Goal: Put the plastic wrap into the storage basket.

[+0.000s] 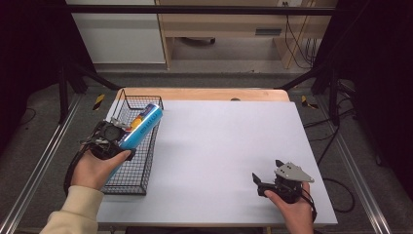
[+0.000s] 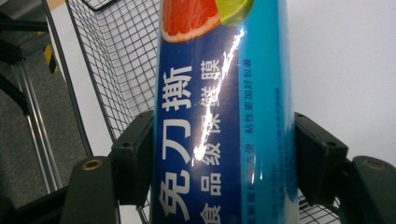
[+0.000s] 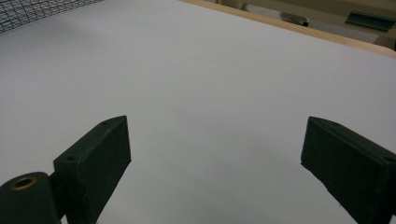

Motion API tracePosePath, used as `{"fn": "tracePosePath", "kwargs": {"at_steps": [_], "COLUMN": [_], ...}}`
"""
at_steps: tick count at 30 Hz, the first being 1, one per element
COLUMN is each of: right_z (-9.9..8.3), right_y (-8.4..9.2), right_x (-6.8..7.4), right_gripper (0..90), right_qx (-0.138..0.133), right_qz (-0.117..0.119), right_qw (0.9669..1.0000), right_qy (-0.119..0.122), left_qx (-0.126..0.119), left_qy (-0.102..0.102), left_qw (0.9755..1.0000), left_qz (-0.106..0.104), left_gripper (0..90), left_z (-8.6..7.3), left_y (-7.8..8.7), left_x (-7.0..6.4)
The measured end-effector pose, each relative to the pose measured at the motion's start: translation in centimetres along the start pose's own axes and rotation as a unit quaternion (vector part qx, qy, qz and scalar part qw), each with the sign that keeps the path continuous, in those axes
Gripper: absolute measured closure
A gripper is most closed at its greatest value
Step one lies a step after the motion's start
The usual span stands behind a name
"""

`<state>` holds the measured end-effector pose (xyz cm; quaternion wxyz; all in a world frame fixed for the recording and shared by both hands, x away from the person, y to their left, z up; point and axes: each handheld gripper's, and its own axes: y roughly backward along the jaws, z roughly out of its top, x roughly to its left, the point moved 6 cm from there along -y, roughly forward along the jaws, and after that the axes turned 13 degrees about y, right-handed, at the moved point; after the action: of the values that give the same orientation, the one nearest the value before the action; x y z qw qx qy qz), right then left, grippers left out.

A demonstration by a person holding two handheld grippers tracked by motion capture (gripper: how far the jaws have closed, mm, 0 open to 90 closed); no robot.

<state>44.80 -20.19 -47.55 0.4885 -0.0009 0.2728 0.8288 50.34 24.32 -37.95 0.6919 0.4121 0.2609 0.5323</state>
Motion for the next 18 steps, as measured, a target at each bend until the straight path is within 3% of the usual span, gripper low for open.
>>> {"fn": "tracePosePath", "kwargs": {"at_steps": [18], "right_z": [-0.09], "right_y": [-0.02], "right_x": [-0.09], "right_gripper": [9.1], "right_qx": [0.000], "right_qz": [-0.004], "right_qw": [1.0000], "right_qy": [-0.004], "left_qx": [0.015], "left_qy": [0.018], "left_qw": [0.9997], "left_qz": [0.002], "left_gripper": [32.2], "left_z": [-0.74], "left_y": [-0.85], "left_x": [0.64]}}
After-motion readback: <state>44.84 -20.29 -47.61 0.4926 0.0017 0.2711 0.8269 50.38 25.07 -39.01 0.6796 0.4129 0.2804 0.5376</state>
